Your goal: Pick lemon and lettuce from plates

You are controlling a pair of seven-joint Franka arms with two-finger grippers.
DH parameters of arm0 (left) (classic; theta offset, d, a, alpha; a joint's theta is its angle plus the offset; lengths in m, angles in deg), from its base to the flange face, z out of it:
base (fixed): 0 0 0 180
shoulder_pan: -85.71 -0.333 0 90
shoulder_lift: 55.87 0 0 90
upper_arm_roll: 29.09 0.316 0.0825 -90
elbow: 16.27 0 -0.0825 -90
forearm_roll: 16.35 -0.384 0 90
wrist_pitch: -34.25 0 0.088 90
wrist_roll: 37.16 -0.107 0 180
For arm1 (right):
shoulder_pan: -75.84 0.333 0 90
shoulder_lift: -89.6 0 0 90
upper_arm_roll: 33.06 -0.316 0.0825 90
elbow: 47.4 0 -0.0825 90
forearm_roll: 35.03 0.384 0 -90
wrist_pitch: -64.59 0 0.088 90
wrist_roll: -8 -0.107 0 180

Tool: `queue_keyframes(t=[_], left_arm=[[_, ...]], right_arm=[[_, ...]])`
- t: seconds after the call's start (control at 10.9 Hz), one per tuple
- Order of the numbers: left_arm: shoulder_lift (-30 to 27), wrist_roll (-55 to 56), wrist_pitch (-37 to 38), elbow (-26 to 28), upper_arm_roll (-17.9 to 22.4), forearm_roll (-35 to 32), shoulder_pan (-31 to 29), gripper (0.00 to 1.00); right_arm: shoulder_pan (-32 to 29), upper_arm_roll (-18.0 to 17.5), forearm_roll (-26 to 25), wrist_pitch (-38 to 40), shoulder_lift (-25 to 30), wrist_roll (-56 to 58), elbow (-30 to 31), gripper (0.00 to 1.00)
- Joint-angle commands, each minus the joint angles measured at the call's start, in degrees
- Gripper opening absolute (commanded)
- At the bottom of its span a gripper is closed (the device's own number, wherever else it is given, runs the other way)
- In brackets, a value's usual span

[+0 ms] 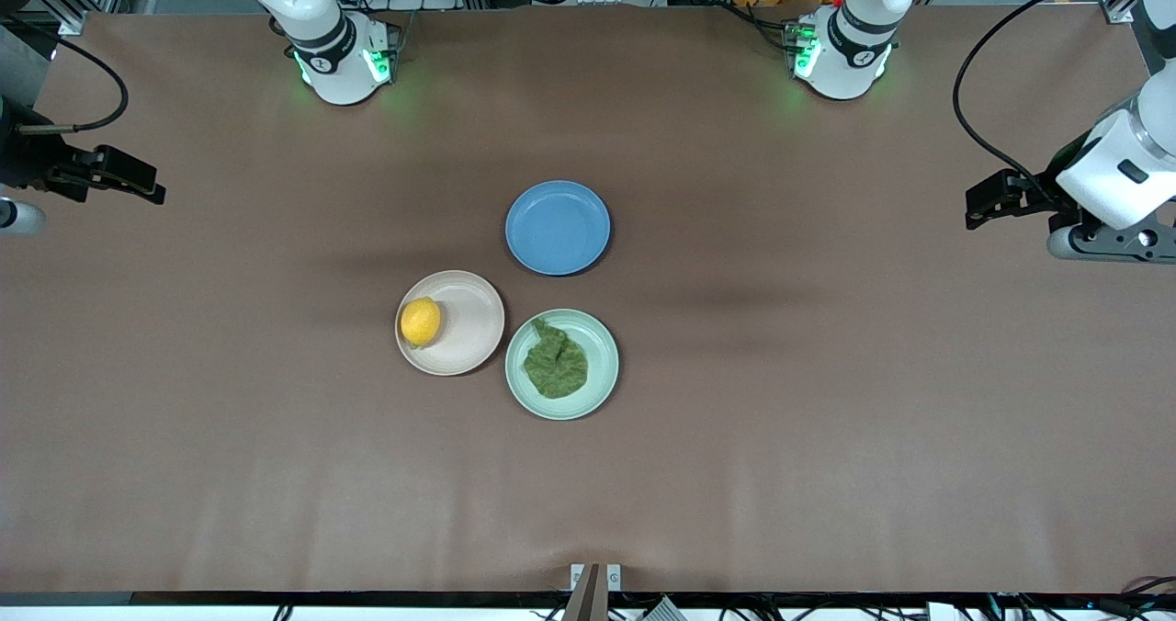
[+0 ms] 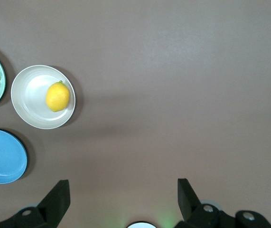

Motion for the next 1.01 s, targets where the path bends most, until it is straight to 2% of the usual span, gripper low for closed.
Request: queue_keyframes(t=[0.0,0.92], left_arm=[[-0.23,-0.64,-0.14,-0.14,-0.18,-0.74,-0.29,1.00],[-0.14,-0.28,-0.05,-0.31,-0.27,-1.44,0.58,1.00]], right_arm=[[-0.98,-0.56,0.29,0.32,0.24,0.75,-0.09,1.00],[-0.89,-0.65,0.20,1.81,0.24,0.75,0.09,1.00]])
